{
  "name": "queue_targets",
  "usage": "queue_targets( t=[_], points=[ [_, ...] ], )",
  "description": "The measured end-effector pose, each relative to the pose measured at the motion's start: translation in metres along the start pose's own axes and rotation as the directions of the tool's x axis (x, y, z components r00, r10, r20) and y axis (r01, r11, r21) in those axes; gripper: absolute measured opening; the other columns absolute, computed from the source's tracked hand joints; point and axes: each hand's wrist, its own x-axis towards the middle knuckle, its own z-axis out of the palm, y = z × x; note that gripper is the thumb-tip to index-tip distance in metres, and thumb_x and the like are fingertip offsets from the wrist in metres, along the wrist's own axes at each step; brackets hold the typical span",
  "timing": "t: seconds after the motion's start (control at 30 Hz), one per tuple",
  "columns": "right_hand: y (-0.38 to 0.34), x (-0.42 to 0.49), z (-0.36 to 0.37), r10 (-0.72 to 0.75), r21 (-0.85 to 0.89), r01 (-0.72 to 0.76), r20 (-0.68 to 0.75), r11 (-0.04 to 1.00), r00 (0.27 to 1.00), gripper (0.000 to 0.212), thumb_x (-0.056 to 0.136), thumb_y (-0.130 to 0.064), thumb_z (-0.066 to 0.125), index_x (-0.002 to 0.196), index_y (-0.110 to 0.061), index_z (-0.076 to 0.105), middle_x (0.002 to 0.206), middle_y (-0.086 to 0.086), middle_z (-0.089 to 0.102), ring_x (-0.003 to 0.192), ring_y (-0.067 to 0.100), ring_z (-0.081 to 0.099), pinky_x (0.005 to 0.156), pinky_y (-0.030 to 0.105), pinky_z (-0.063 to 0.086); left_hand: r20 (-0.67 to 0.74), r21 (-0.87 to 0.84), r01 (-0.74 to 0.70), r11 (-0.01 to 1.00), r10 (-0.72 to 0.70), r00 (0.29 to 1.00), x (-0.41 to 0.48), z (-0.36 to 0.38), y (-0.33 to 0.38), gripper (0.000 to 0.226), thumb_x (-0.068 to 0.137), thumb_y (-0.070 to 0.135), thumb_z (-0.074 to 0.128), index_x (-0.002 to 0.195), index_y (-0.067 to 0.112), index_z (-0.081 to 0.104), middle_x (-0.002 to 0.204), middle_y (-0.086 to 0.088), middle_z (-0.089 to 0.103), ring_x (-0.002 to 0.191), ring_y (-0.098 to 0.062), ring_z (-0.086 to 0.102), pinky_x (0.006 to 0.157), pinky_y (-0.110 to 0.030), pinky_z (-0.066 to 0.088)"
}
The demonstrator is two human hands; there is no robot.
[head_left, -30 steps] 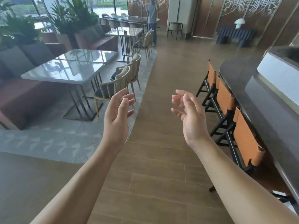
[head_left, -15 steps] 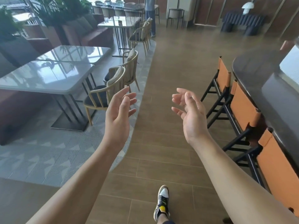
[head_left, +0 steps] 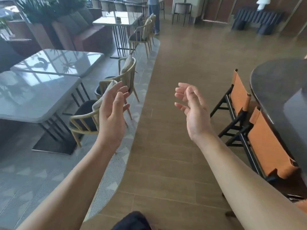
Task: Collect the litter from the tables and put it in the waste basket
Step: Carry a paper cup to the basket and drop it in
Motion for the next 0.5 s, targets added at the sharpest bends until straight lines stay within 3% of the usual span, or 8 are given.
queue_targets(
  t=[0.2, 0.37, 0.5],
  points=[
    [0.056, 0.127, 0.008, -0.01, -0.028, 0.01, -0.021, 1.0, 1.0, 0.03, 0.094, -0.061, 0.055, 0.108, -0.044, 0.075, 0.115, -0.01, 0.072, 0.117, 0.011, 0.065, 0.096, 0.035, 0.053, 0.012, -0.004, -0.006, 1.0, 0.006, 1.0, 0.126, 0.03, -0.067, 0.044, 0.106, 0.038, 0.046, 0.143, 0.018, 0.059, 0.138, -0.002, 0.067, 0.126, -0.011, 0.066, 0.097, -0.028, 0.055],
    [0.096, 0.25, 0.026, -0.027, -0.05, 0.024, -0.064, 0.998, 0.998, 0.03, 0.094, -0.062, 0.055, 0.109, -0.045, 0.075, 0.116, -0.011, 0.072, 0.117, 0.01, 0.066, 0.095, 0.036, 0.054, 0.039, 0.011, -0.032, 0.999, 0.031, 0.999, 0.248, 0.05, -0.119, 0.035, 0.103, 0.047, 0.046, 0.133, 0.037, 0.063, 0.136, 0.006, 0.069, 0.127, -0.012, 0.067, 0.105, -0.039, 0.056],
    [0.112, 0.351, 0.04, -0.04, -0.057, 0.033, -0.119, 0.998, 0.992, 0.03, 0.093, -0.063, 0.054, 0.108, -0.047, 0.075, 0.115, -0.013, 0.073, 0.119, 0.011, 0.066, 0.095, 0.035, 0.054, 0.065, 0.017, -0.039, 0.999, 0.038, 0.997, 0.352, 0.07, -0.148, 0.036, 0.103, 0.047, 0.046, 0.134, 0.037, 0.063, 0.136, 0.007, 0.069, 0.128, -0.012, 0.066, 0.106, -0.043, 0.056]
  ],
)
